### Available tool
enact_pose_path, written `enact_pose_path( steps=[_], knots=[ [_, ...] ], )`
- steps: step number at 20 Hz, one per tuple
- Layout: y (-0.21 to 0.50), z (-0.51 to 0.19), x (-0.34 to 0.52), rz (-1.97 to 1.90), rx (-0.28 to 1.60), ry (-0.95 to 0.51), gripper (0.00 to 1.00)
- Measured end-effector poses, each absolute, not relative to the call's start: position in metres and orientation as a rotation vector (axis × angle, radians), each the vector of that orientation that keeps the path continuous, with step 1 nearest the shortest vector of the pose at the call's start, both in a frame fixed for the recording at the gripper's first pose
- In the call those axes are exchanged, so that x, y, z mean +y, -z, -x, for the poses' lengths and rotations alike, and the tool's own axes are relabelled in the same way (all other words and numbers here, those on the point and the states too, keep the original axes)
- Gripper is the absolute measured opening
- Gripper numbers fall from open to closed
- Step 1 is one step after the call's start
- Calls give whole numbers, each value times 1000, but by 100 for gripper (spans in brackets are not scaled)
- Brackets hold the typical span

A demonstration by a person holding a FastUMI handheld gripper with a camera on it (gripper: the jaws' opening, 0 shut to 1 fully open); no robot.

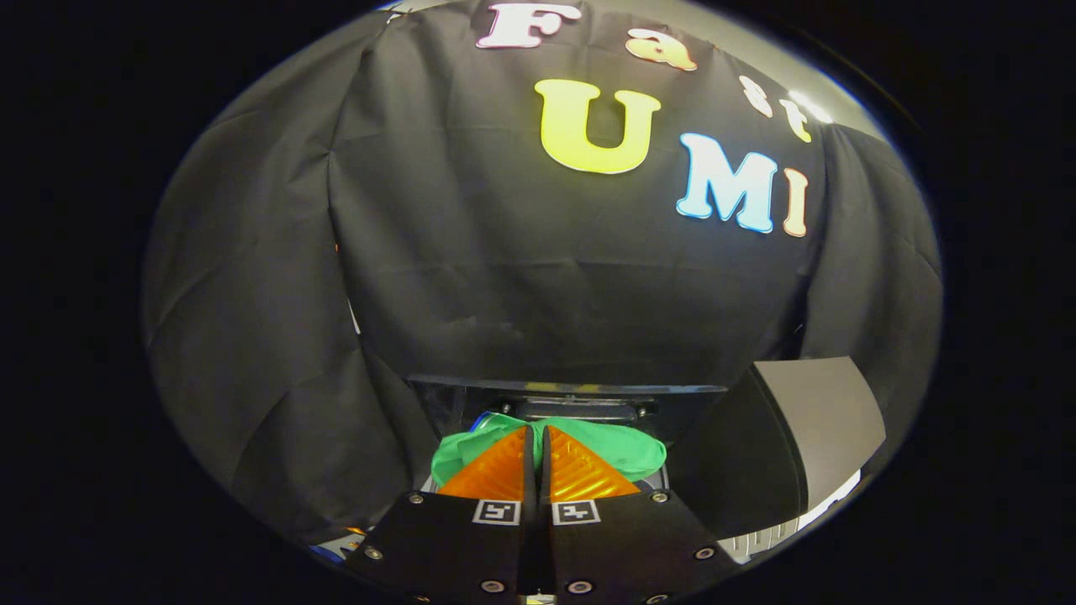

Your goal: Put the clothes into the washing machine and then close the washing machine lid.

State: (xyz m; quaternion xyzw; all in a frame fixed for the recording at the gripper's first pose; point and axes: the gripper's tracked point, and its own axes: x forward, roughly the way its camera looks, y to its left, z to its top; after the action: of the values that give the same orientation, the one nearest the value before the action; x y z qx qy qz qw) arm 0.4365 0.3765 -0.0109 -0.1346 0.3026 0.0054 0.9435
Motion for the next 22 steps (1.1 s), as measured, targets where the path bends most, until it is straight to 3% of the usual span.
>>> enact_pose_path(
  steps=[22],
  knots=[
    [256,-422,314,290,1037,62,0]
  ],
)
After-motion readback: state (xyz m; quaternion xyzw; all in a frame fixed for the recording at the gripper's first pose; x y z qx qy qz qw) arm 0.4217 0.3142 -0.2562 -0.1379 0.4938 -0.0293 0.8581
